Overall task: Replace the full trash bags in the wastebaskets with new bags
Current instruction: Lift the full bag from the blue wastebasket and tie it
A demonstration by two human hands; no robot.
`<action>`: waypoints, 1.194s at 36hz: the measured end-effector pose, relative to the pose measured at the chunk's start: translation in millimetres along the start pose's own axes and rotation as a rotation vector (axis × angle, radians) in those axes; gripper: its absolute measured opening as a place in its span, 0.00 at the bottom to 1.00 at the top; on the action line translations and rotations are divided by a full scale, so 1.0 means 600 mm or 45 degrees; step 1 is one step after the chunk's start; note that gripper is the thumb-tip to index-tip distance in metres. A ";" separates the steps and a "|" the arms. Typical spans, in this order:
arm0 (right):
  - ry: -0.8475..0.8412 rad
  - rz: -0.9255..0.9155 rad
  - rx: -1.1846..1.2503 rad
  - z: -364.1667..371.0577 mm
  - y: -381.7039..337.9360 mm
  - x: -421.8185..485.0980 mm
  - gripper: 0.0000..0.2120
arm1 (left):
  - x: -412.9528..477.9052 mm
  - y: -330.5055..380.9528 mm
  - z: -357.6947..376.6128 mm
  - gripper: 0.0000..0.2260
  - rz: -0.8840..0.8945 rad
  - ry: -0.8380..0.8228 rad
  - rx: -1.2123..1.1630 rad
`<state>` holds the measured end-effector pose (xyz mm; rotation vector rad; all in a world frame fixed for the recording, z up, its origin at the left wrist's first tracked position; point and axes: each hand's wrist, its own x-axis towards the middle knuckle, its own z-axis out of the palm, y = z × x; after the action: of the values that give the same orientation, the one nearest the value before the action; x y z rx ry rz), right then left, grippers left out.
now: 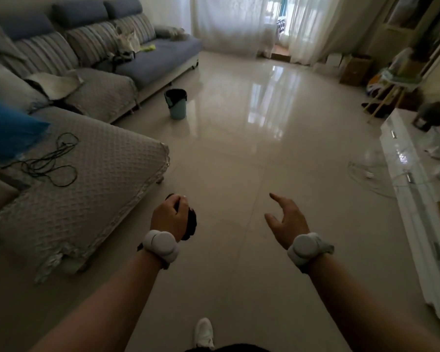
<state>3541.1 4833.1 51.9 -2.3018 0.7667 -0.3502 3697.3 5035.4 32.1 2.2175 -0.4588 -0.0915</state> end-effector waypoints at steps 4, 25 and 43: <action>0.055 -0.014 -0.005 -0.006 -0.003 0.112 0.25 | 0.116 0.032 0.033 0.12 0.080 -0.014 0.004; -0.068 -0.026 0.045 -0.092 0.130 0.720 0.25 | 0.611 0.195 0.301 0.11 -0.070 -0.008 -0.082; -0.318 -0.219 -0.039 -0.006 0.110 1.217 0.25 | 1.012 0.199 0.410 0.18 -0.189 0.211 0.044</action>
<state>4088.7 4345.4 37.9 -2.3885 0.4550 -0.1236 4172.9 4569.0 21.3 2.2688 -0.2058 0.0222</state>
